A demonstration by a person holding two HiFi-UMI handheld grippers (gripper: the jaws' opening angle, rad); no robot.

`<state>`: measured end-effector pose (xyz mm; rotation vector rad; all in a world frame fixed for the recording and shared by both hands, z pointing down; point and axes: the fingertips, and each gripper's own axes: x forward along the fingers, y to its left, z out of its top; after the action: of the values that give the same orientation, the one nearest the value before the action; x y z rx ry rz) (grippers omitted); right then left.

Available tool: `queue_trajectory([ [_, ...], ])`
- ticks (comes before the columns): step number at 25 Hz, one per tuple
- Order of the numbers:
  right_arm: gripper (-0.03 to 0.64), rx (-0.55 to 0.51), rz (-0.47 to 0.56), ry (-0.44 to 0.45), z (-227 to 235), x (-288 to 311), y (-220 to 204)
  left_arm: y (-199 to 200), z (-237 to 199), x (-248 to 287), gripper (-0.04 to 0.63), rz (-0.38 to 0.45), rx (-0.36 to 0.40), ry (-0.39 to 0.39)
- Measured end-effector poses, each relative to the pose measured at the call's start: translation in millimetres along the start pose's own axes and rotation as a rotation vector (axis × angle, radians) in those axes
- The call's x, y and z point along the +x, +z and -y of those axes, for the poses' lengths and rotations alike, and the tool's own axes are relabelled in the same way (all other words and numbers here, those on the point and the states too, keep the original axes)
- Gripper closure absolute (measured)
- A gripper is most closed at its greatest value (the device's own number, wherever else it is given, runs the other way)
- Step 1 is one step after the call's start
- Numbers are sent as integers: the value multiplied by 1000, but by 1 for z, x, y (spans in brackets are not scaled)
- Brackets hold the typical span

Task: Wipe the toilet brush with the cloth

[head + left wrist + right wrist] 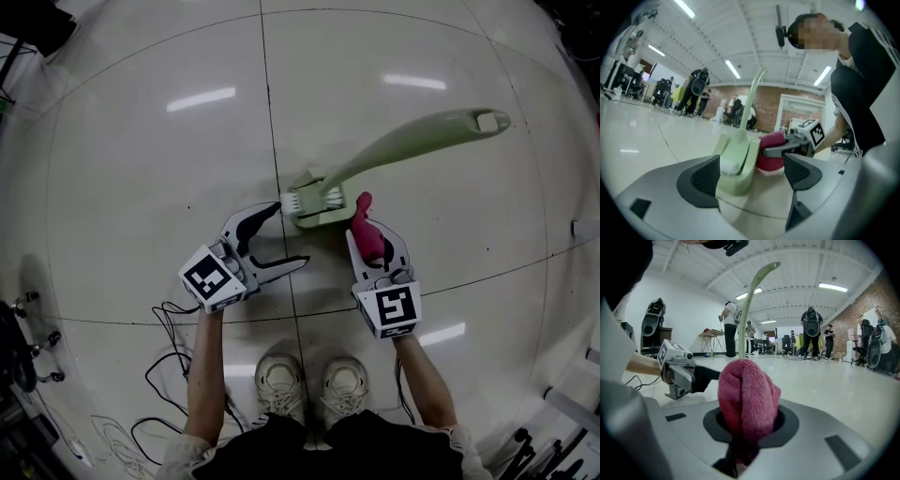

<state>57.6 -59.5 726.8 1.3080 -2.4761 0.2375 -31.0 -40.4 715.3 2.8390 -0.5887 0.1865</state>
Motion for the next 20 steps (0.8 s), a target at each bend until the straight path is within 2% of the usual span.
queue_trajectory([
  [2, 548, 2, 1, 10, -6, 0, -1, -14, -9, 2, 190, -49, -24, -5],
  [5, 548, 3, -2, 19, -11, 0, -2, -13, -18, 5, 190, -27, -65, 1],
  [10, 548, -13, 0, 63, -28, 0, 0, -10, -19, 6, 190, -17, -60, -7],
  [18, 548, -147, -12, 208, -73, 16, -1, -9, -8, 6, 190, -12, -56, -53],
  [20, 548, -136, -15, 211, -74, 18, -3, -10, -3, 6, 190, -19, -53, -69],
])
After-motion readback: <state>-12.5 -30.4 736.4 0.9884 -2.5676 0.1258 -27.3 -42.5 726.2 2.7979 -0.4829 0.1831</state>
